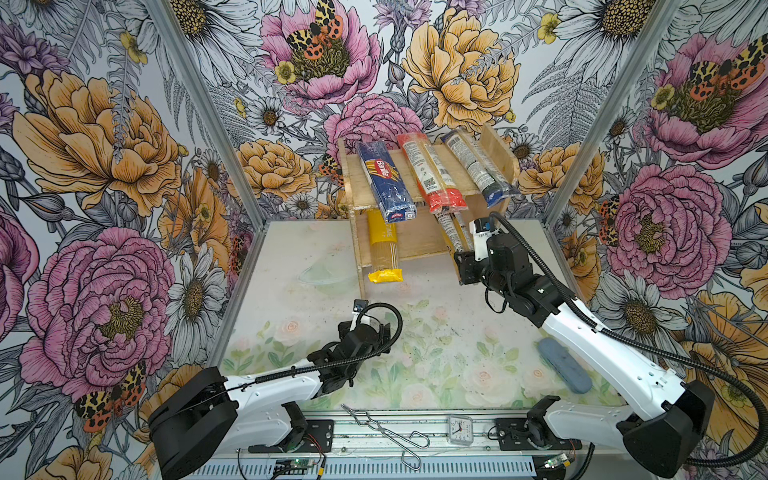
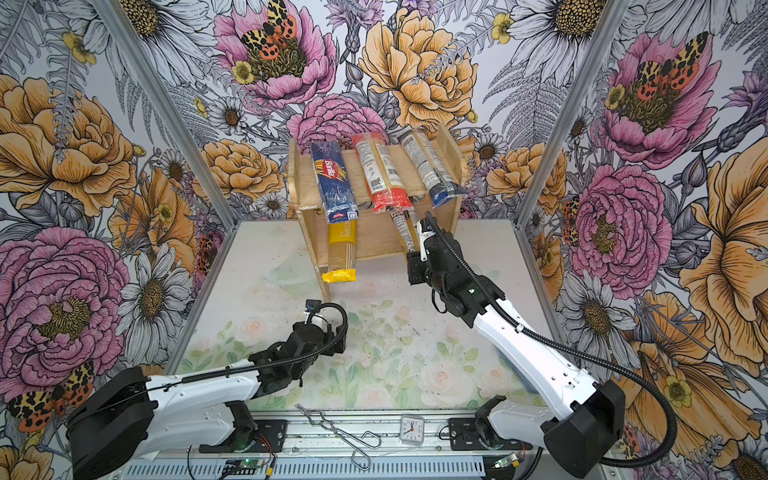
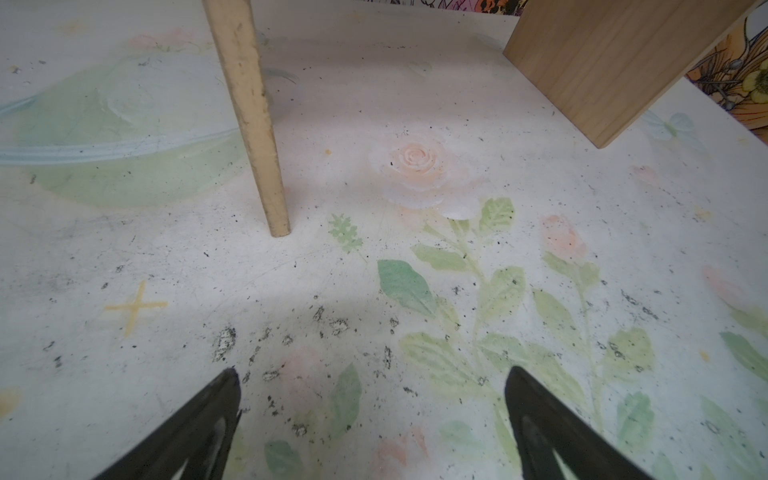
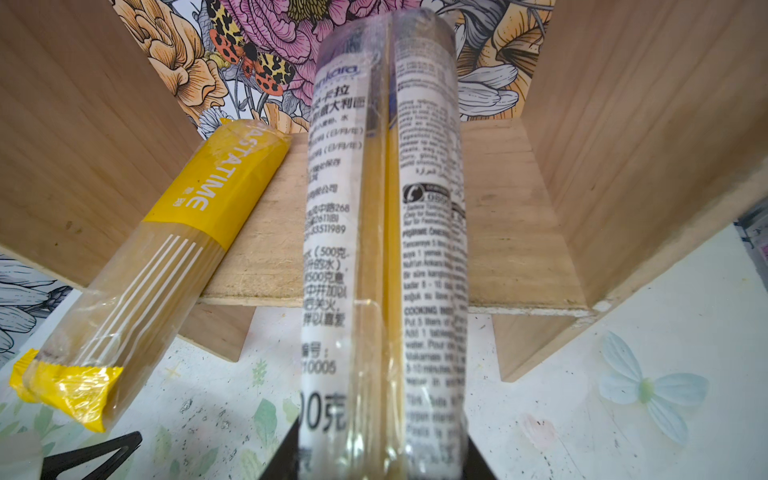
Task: Place and organize the pasta boxes and bags onto the shelf
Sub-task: 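Move the clear pack under the top shelf beside the yellow pack with the right gripper, then push the clear pack farther under the top shelf with the right gripper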
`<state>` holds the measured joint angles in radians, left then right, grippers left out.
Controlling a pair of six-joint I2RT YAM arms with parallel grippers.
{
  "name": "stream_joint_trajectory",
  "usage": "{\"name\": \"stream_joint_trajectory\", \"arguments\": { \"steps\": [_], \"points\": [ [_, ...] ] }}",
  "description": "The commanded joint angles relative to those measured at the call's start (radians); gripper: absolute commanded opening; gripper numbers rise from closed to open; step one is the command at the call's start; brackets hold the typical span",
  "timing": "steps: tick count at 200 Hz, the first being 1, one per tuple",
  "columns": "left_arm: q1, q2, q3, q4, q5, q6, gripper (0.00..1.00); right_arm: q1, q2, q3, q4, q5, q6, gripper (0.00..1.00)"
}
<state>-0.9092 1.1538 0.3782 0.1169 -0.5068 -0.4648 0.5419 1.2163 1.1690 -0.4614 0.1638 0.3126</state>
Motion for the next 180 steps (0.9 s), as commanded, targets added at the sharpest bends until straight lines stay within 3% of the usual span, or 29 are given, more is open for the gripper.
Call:
{"name": "stream_joint_trajectory", "arguments": {
  "steps": [1, 180],
  "points": [
    [0.003, -0.009, 0.019, 0.018, 0.012, 0.002, 0.99, -0.002, -0.014, 0.015, 0.243, 0.044, -0.008, 0.0],
    [-0.002, -0.016, 0.008, 0.015, 0.001, 0.003, 0.99, -0.019, 0.095, -0.001, 0.396, 0.05, -0.007, 0.0]
  ]
}}
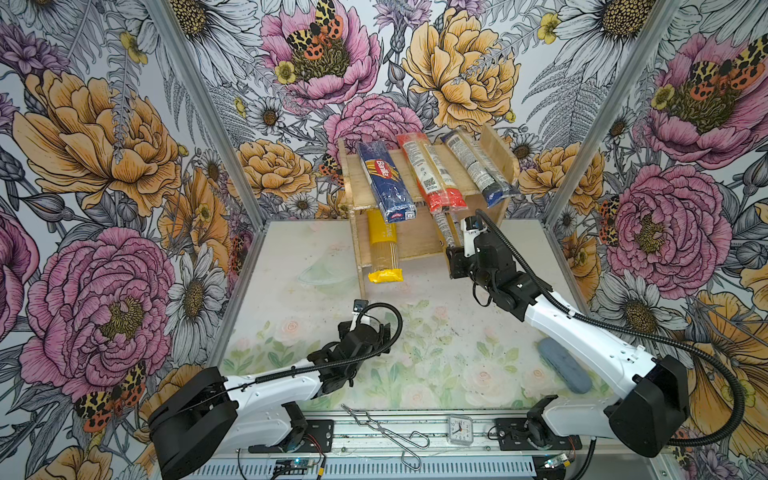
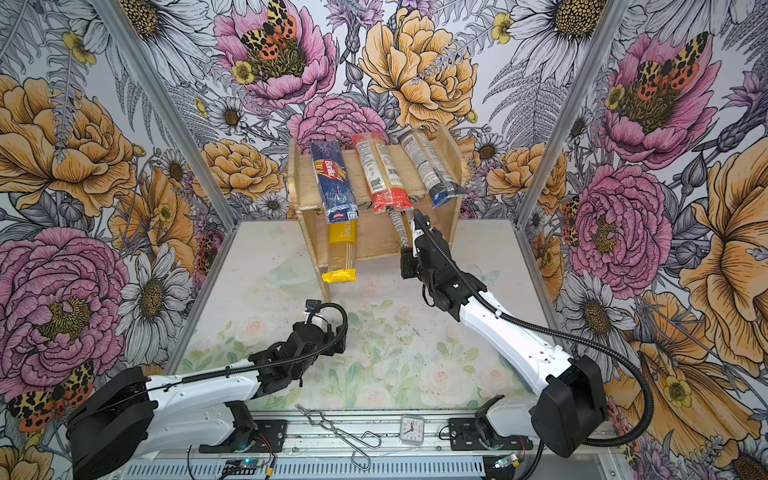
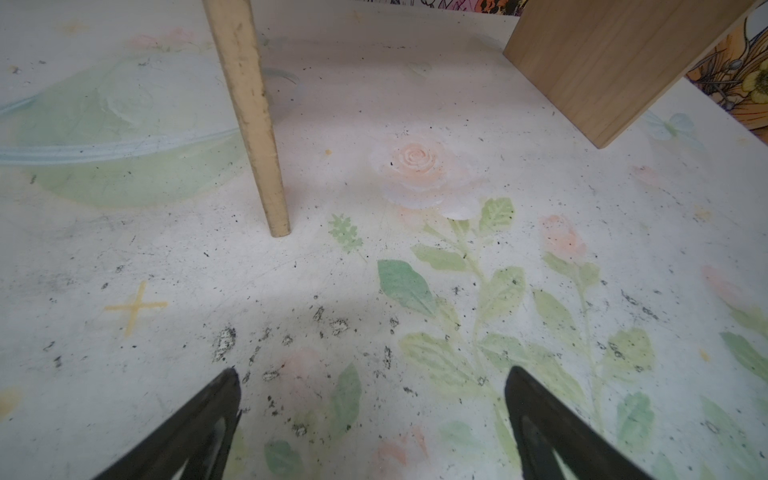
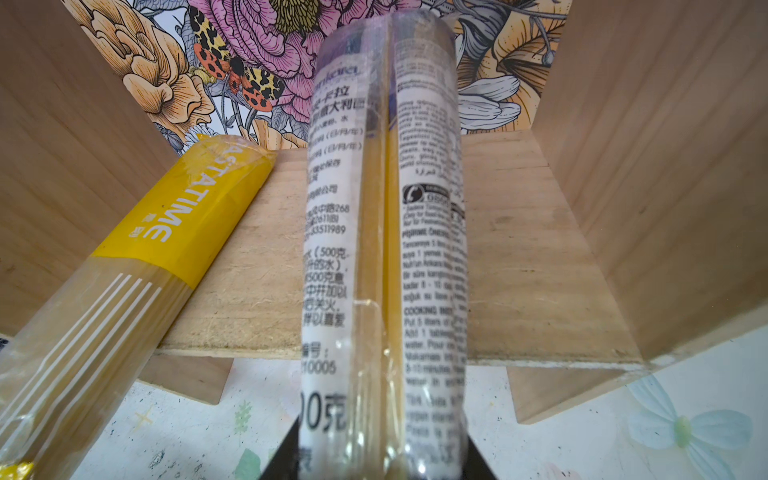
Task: Place and organize the pasta boxes and bags onto the shelf
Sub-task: 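Push the clear pack farther under the top shelf with the right gripper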
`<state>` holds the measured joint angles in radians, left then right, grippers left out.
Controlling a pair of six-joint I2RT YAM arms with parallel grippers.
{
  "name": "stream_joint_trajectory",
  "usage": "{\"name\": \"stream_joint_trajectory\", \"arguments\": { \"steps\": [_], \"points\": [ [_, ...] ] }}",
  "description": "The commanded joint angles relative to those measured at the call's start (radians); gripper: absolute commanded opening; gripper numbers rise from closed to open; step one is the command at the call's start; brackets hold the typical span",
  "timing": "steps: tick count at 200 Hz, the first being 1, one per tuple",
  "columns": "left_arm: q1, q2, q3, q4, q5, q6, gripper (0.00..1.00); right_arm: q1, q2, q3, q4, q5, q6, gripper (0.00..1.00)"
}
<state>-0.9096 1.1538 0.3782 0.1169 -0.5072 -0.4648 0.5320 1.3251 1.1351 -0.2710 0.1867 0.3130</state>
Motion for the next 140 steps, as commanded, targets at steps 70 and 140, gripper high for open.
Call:
{"name": "stream_joint_trajectory", "arguments": {
  "steps": [70, 140],
  "points": [
    [-0.002, -0.017, 0.007, 0.012, 0.0, 0.004, 0.99, -0.016, 0.03, 0.048, 0.237, 0.023, -0.005, 0.0],
    [-0.002, -0.028, 0.009, 0.003, -0.004, 0.003, 0.99, -0.018, 0.062, 0.072, 0.257, 0.022, -0.006, 0.0]
  ]
}}
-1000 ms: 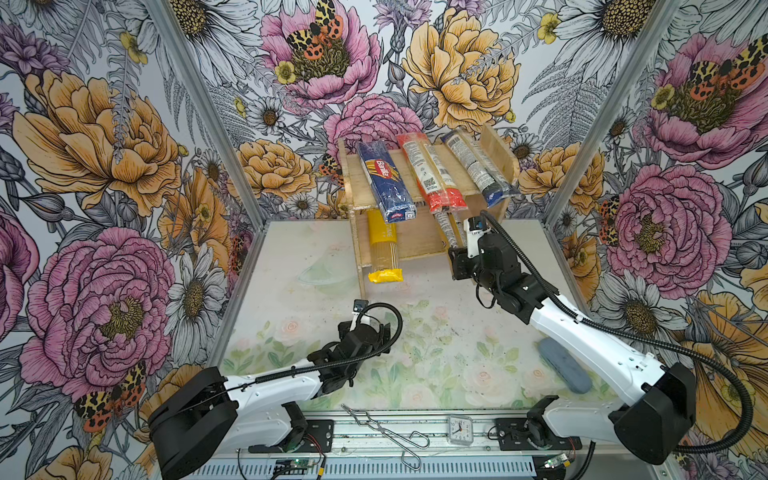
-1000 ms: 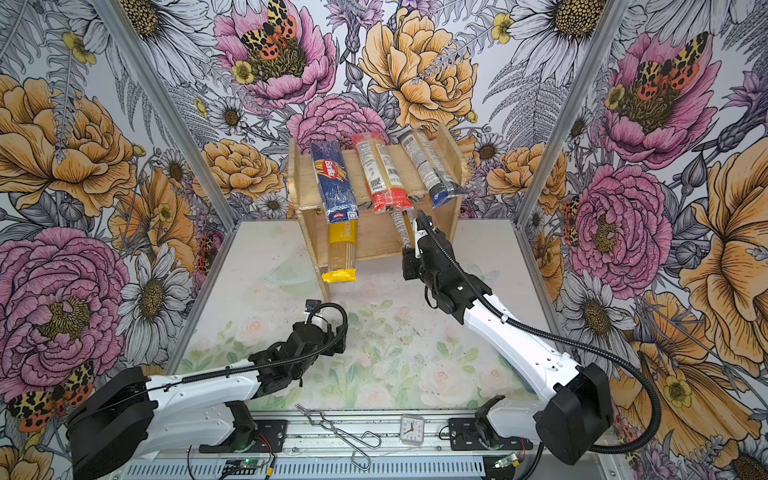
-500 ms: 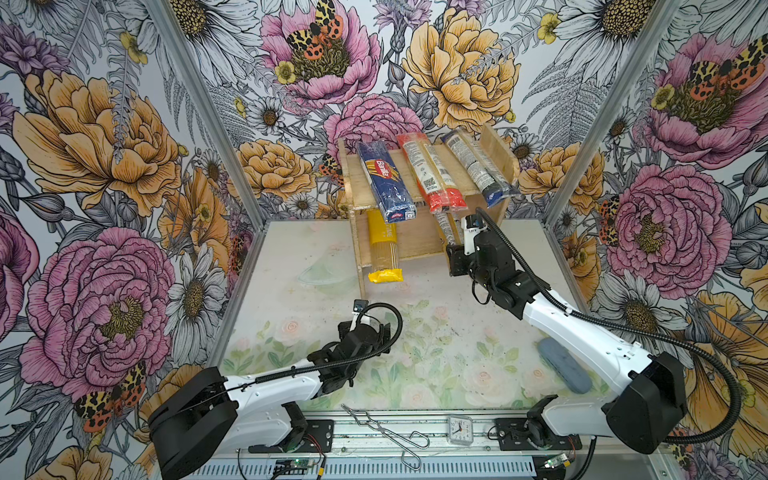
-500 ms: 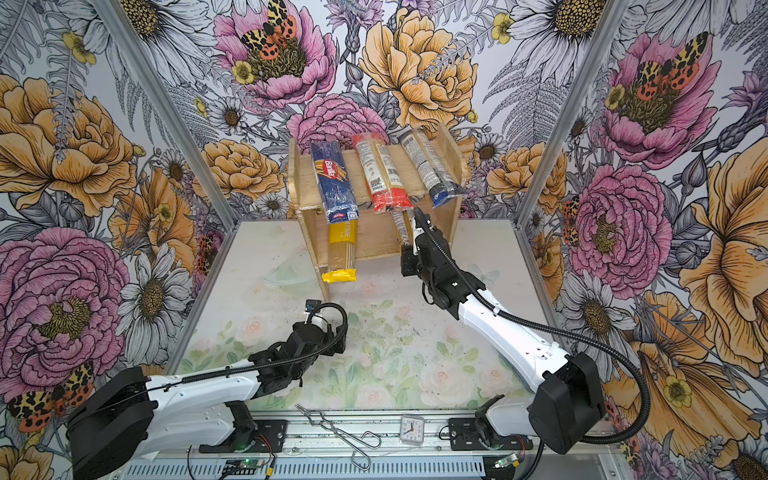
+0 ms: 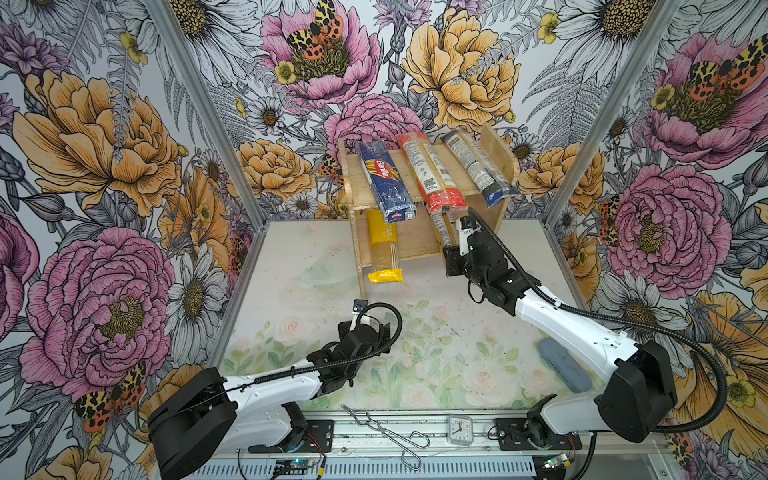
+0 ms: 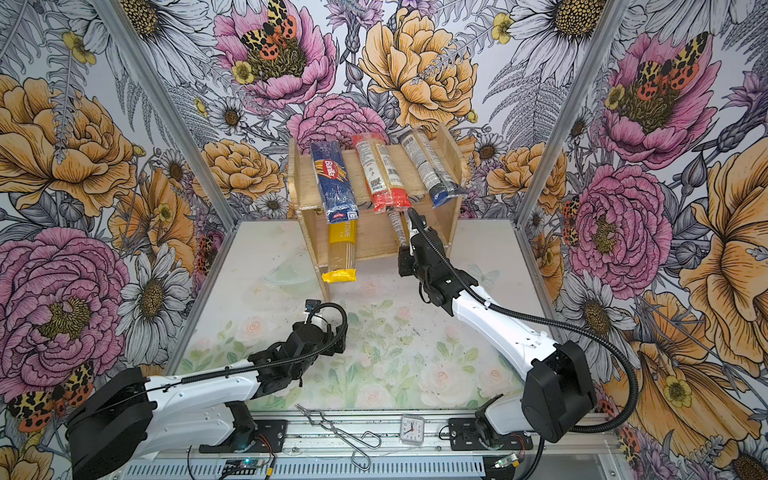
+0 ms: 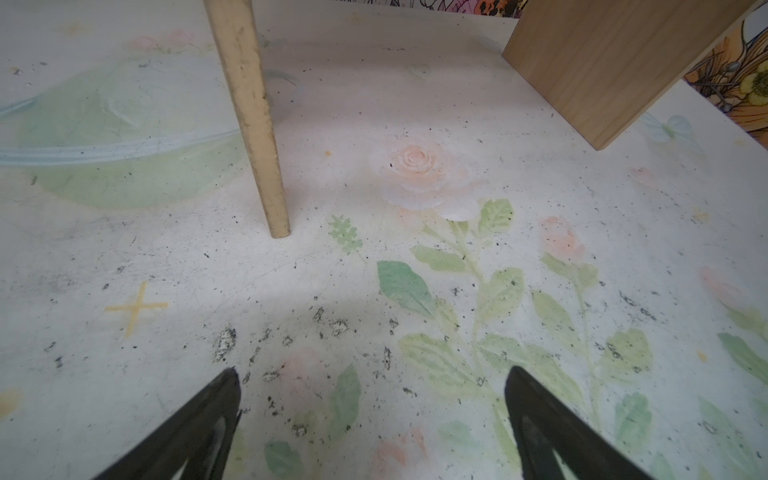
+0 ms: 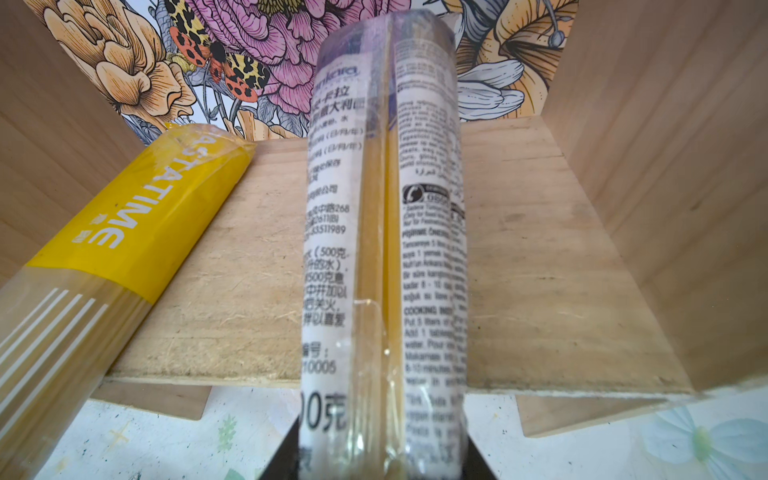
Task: Place and organize the pasta boxes and bags onto the shelf
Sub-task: 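Push the clear pack farther under the top shelf with the right gripper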
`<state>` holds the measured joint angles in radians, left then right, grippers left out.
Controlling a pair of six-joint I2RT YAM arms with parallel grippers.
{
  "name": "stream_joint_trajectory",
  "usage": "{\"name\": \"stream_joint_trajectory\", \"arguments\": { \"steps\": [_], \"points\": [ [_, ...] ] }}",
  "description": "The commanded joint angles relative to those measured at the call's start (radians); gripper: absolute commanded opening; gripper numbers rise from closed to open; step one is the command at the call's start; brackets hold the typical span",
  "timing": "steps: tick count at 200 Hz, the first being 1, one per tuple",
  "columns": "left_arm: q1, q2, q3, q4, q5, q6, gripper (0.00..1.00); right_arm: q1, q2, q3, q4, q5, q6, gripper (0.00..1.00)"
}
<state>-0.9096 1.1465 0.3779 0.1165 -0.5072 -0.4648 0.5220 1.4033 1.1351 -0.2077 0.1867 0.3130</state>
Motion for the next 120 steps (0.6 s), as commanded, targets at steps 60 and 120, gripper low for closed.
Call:
{"name": "stream_joint_trajectory", "arguments": {
  "steps": [60, 120],
  "points": [
    [-0.001, -0.033, 0.004, -0.002, -0.008, 0.002, 0.99, -0.011, 0.003, 0.089, 0.198, 0.027, -0.019, 0.0],
    [-0.002, -0.039, -0.002, -0.004, -0.011, 0.0, 0.99, -0.012, 0.02, 0.107, 0.21, 0.022, -0.023, 0.0]
  ]
}}
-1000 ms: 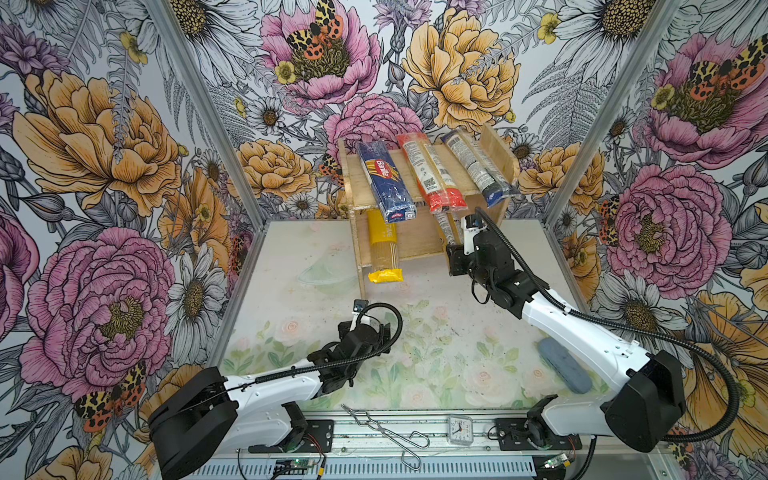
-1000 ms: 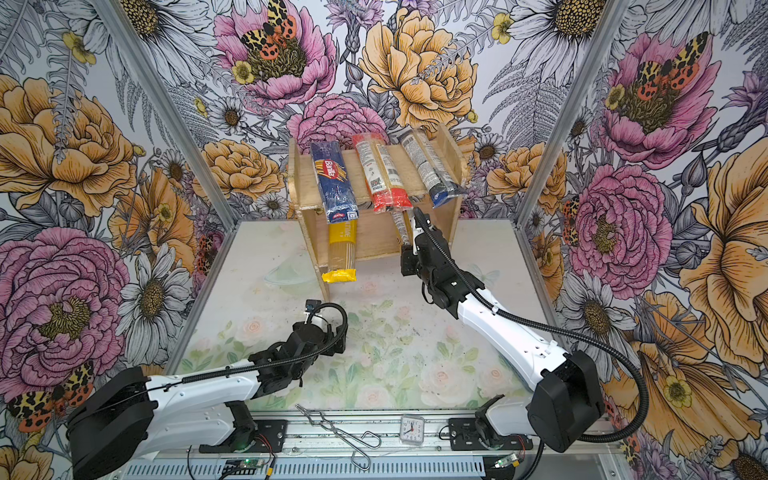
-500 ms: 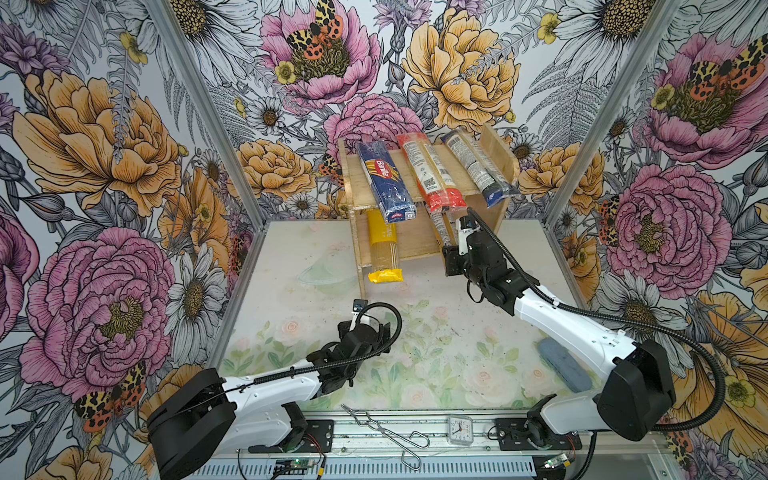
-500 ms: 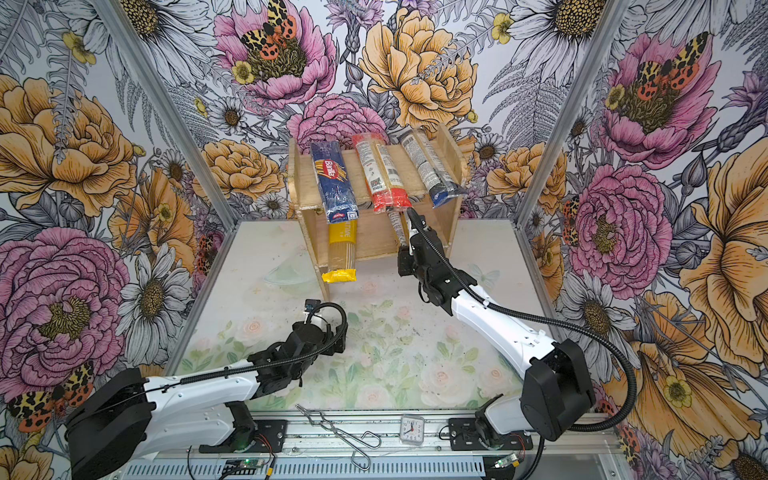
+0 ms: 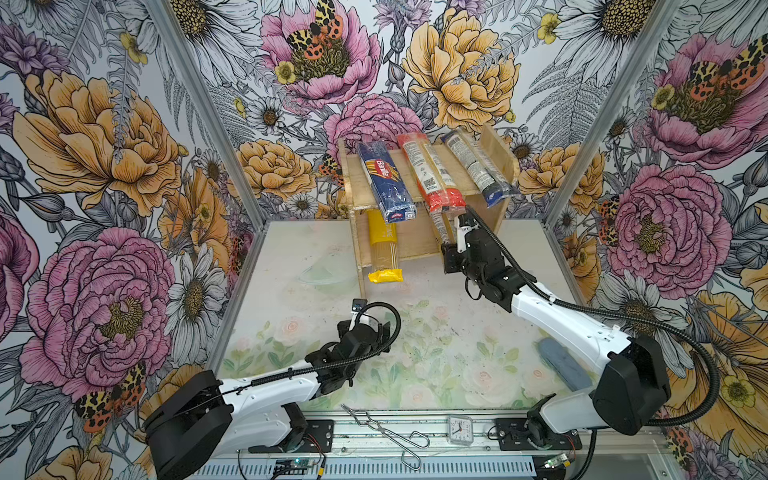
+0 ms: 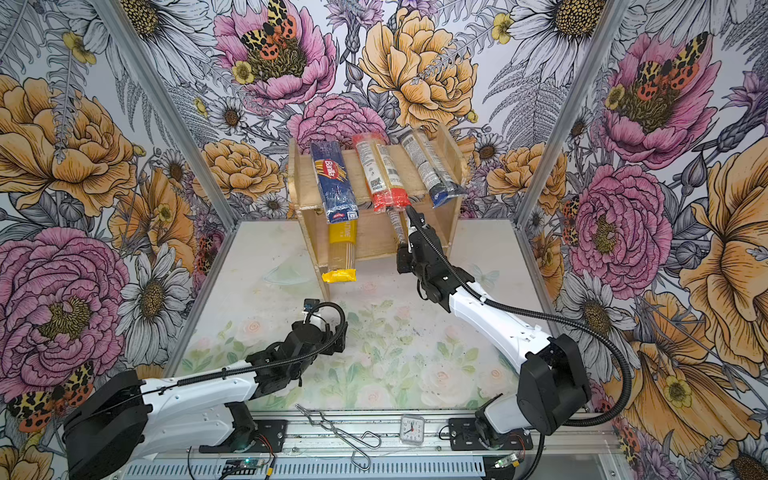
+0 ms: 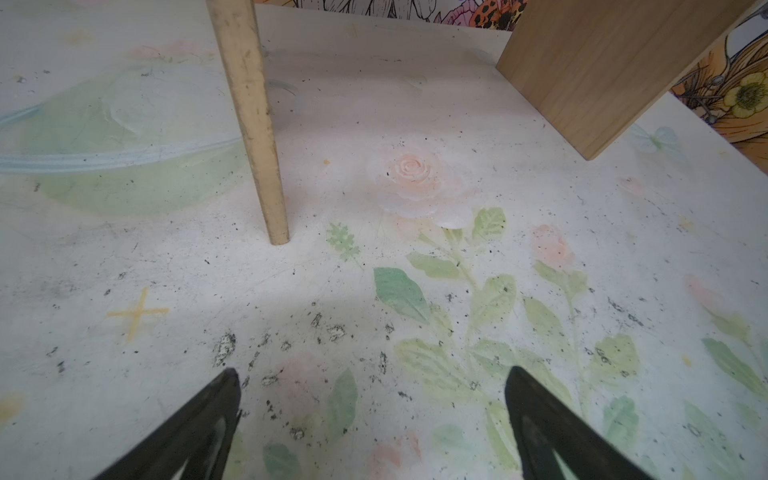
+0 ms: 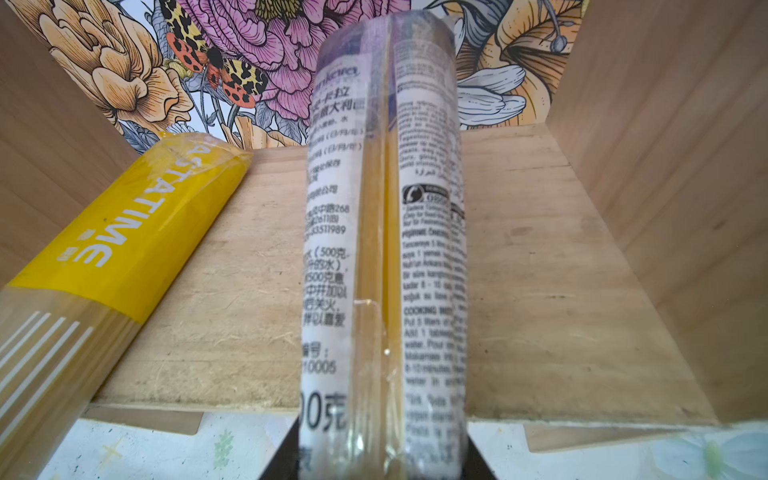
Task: Place and organize the pasta boxes and bags onto the shelf
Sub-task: 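Push the clear pack farther under the top shelf with the right gripper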
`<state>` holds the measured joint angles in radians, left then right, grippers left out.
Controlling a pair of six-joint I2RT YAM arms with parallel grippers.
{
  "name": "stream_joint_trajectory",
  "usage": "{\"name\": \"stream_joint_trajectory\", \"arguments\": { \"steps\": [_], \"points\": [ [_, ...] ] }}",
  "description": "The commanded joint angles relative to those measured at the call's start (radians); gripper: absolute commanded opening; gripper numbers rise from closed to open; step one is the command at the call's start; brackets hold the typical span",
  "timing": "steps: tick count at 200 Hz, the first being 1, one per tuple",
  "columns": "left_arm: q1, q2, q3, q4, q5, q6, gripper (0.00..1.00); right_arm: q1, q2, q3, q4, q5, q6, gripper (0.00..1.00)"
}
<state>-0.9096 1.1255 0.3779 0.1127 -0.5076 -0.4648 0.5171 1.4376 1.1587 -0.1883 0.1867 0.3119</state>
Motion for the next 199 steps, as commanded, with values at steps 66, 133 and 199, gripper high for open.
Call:
{"name": "stream_joint_trajectory", "arguments": {
  "steps": [66, 133, 199],
  "points": [
    [-0.002, -0.029, -0.01, -0.006, -0.018, -0.002, 0.99, -0.007, 0.015, 0.101, 0.198, 0.026, -0.03, 0.0],
    [-0.002, -0.05, -0.019, -0.022, -0.029, -0.002, 0.99, -0.006, 0.03, 0.087, 0.206, 0.034, -0.027, 0.0],
    [-0.002, -0.055, -0.017, -0.024, -0.028, -0.005, 0.99, -0.008, 0.015, 0.058, 0.216, 0.046, -0.026, 0.0]
  ]
}}
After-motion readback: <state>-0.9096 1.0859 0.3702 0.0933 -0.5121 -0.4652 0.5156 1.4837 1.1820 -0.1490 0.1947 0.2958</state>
